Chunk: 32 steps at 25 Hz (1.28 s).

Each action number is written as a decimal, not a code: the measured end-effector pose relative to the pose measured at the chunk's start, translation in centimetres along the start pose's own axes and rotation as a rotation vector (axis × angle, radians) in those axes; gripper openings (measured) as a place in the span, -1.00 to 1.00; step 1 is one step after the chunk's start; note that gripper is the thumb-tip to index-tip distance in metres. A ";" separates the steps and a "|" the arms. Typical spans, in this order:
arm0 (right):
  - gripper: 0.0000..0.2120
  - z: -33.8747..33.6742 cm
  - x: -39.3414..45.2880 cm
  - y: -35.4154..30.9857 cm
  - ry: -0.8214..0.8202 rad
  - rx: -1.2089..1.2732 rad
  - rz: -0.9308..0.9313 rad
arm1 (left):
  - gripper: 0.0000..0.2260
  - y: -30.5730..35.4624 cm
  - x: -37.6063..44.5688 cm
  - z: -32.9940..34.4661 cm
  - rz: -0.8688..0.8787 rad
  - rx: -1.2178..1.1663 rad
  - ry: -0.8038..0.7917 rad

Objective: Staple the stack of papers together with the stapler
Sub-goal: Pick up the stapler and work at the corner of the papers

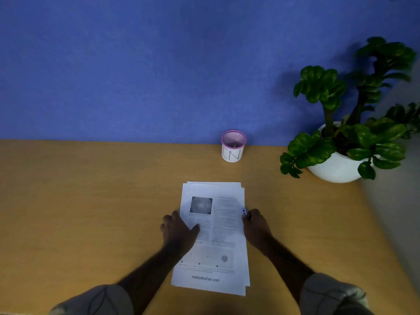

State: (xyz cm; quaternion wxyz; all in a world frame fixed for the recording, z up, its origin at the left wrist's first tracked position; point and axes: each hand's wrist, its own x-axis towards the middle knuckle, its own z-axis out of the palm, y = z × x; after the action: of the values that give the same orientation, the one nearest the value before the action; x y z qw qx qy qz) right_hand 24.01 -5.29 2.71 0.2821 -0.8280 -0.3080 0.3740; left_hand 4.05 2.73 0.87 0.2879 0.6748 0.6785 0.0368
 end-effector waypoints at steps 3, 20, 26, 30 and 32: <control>-0.86 0.9 0.6 0.2 0.039 -0.016 0.034 | -0.37 1.1 0.0 -0.2 -0.136 -0.118 0.005; -0.75 0.7 2.5 0.9 0.065 0.291 0.139 | -0.77 2.8 1.0 -2.6 0.073 -0.304 -0.004; -0.72 -1.5 2.5 -1.1 0.111 0.583 0.091 | -0.85 1.3 0.7 -4.6 0.297 -0.507 -0.098; -0.79 -1.6 2.1 -2.1 -0.076 0.687 0.068 | -0.69 1.4 -0.2 -5.8 0.242 -0.642 -0.152; -0.82 -1.4 1.9 -2.5 -0.113 0.715 0.047 | -0.64 1.9 -0.5 -6.7 0.141 -0.734 -0.167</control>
State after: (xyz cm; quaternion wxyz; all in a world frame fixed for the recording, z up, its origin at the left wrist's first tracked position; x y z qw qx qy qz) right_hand 25.35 -2.64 4.34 0.5276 -0.6619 -0.1541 0.5097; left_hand 2.72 4.70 7.42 0.5615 0.5726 0.5462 0.2421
